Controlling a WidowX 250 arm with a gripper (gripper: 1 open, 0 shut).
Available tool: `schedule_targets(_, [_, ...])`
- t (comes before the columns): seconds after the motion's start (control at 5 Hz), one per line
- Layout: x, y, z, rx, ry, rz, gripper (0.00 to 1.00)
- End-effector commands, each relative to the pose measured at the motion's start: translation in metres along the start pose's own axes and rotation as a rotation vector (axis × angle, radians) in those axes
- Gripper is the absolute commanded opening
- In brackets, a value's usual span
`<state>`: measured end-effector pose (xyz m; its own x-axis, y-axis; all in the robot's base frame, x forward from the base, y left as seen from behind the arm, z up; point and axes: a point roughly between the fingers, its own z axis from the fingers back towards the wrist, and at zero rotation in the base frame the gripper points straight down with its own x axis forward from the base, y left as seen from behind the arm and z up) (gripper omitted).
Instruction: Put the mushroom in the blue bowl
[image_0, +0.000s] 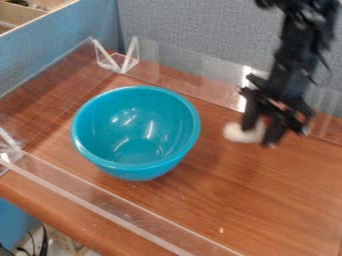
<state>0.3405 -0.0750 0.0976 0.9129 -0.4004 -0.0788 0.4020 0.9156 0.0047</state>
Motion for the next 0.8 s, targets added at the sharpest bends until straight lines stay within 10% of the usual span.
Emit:
schedule_targets(0.0, [-0.04,0.03,0.035,0.011,-0.074,0.066,0.0])
schedule_targets(0.2, [-0.08,0.068,0.034,0.011,-0.06,0.154,0.0])
schedule_targets(0.6, [-0.109,0.084,0.031,0.007,-0.05,0.193,0.0])
